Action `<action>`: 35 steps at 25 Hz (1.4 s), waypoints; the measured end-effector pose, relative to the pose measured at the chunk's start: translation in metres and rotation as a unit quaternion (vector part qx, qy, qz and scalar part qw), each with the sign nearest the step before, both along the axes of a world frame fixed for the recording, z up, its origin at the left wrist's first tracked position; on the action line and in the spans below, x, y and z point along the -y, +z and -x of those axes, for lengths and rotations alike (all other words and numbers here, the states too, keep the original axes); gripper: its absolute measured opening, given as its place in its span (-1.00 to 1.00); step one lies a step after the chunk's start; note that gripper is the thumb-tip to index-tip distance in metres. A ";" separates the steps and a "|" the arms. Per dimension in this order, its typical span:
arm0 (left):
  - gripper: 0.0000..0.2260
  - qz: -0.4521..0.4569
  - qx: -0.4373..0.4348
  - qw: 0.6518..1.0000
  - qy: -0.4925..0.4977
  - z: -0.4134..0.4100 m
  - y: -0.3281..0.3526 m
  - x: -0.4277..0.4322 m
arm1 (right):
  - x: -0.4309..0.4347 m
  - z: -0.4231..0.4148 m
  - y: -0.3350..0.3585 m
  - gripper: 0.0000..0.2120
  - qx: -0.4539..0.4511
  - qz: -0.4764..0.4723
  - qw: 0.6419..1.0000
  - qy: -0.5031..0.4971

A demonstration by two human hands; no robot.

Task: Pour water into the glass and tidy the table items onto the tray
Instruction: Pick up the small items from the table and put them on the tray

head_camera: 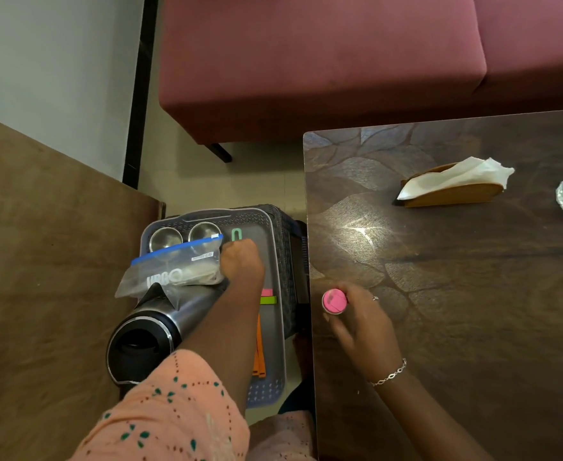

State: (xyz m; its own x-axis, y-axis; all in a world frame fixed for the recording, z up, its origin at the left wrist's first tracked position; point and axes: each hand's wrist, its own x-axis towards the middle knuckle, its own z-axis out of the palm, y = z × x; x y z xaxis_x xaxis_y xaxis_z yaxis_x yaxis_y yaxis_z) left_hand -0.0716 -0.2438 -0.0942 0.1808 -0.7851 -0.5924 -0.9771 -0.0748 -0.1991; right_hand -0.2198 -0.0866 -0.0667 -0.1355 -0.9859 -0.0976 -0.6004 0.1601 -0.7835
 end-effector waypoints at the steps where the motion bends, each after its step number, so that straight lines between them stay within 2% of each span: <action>1: -0.72 0.000 0.002 1.000 -0.006 -0.001 -0.002 0.001 | -0.001 0.000 -0.001 -0.74 0.002 0.002 1.000 0.003; 4: -0.71 -0.002 0.000 1.000 -0.031 -0.002 -0.005 0.002 | -0.003 -0.002 -0.003 -0.75 -0.001 -0.002 1.000 0.013; 7: -0.72 0.015 -0.027 0.999 -0.025 -0.002 -0.001 0.003 | 0.001 -0.008 -0.004 -0.68 -0.012 -0.015 1.000 0.019; 11: -0.77 0.085 -0.134 0.986 0.049 0.002 0.026 -0.031 | 0.036 -0.026 0.001 -0.64 -0.030 -0.010 0.999 0.039; 14: -0.76 0.088 -0.224 0.962 0.128 -0.008 0.035 -0.075 | 0.083 -0.050 0.005 -0.66 -0.073 0.002 0.990 0.123; 19: -0.70 0.096 -0.305 0.923 0.215 -0.019 0.017 -0.086 | 0.152 -0.083 -0.013 -0.73 -0.228 -0.036 0.929 0.290; 25: -0.62 0.099 -0.316 0.921 0.203 -0.028 -0.001 -0.085 | 0.181 -0.096 -0.037 -0.66 -0.325 -0.070 0.876 0.350; 30: -0.57 0.097 -0.315 0.926 0.186 -0.032 -0.010 -0.083 | 0.186 -0.096 -0.051 -0.72 -0.358 -0.042 0.856 0.371; 32: -0.54 0.109 -0.323 0.923 0.176 -0.031 -0.006 -0.083 | 0.180 -0.092 -0.049 -0.68 -0.350 0.019 0.867 0.355; 35: -0.51 0.159 -0.338 0.913 0.163 -0.021 0.004 -0.084 | 0.163 -0.073 -0.039 -0.71 -0.320 0.150 0.899 0.260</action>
